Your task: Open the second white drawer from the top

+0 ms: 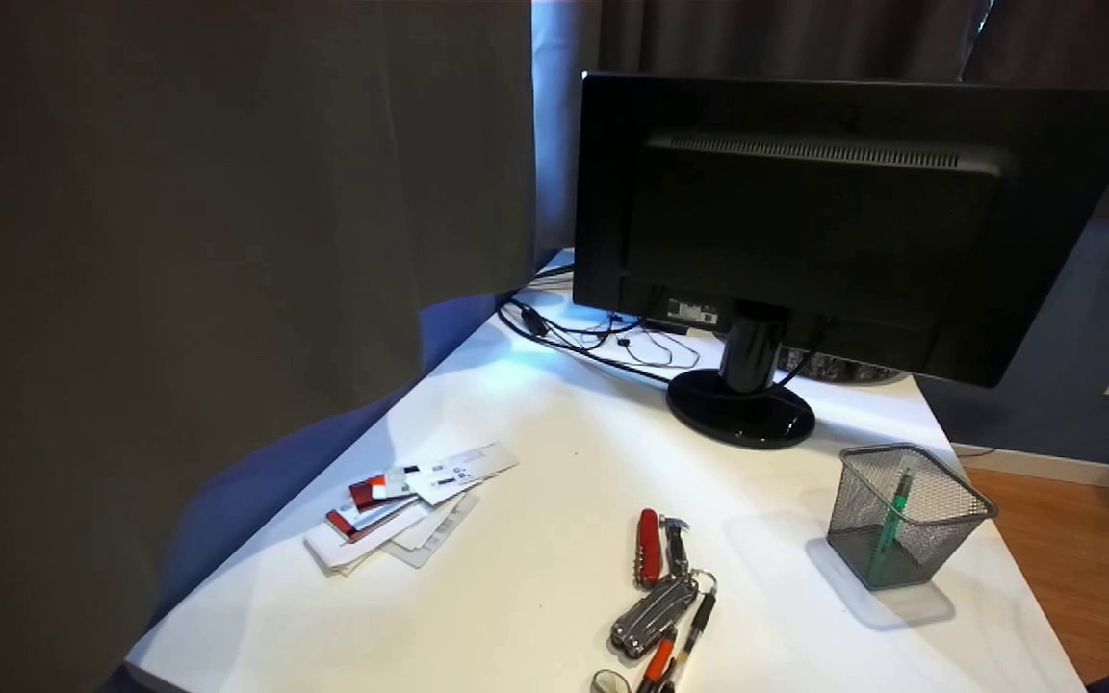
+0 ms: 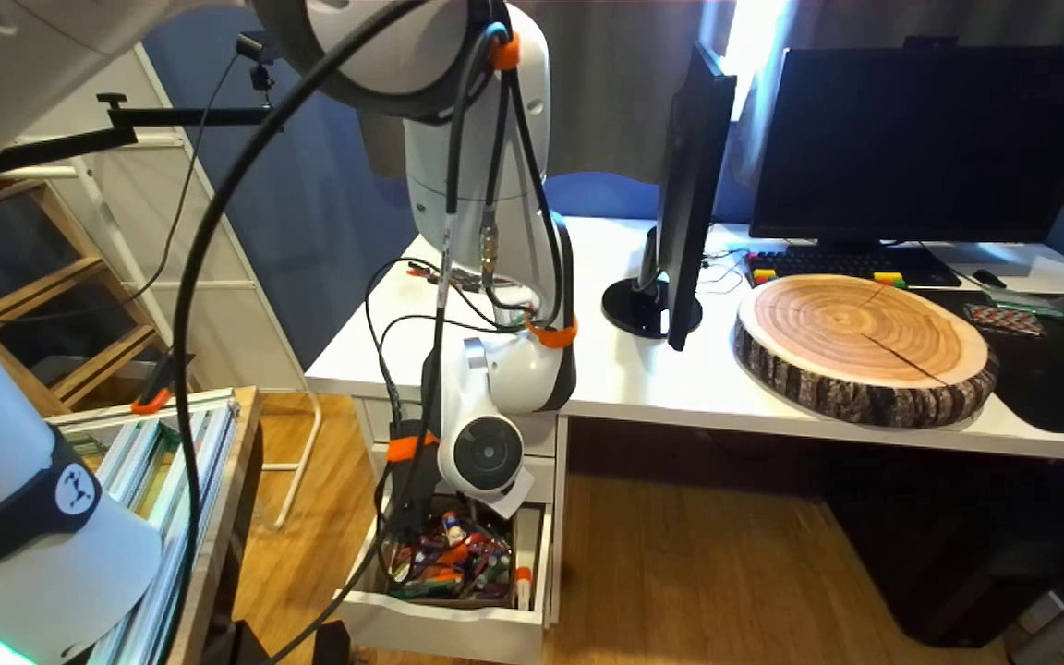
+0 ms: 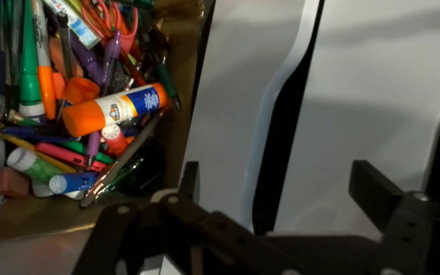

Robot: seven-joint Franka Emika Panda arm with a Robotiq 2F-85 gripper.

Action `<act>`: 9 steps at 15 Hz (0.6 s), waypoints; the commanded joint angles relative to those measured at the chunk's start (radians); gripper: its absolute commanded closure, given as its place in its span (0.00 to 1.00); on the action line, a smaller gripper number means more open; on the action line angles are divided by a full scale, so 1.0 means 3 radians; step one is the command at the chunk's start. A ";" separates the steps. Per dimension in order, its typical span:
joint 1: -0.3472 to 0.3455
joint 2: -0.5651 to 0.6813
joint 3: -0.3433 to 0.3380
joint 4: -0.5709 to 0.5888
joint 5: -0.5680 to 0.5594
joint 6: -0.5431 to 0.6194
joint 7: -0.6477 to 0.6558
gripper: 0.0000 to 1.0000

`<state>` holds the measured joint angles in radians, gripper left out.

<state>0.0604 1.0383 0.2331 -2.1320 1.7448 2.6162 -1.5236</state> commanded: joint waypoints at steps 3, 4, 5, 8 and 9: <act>0.0032 0.0303 -0.0014 0.0241 -0.0058 -0.0029 0.0015 0.00; 0.0015 0.0339 -0.0006 0.0276 -0.0013 -0.0031 0.0030 0.00; 0.0009 0.0375 -0.0003 0.0305 0.0011 -0.0030 0.0017 0.00; -0.0008 0.0479 -0.0003 0.0410 0.0064 -0.0031 -0.0012 0.00; -0.0014 0.0511 -0.0002 0.0448 0.0071 -0.0033 -0.0009 0.00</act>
<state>0.0601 1.1488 0.2325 -2.0467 1.7470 2.6161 -1.5244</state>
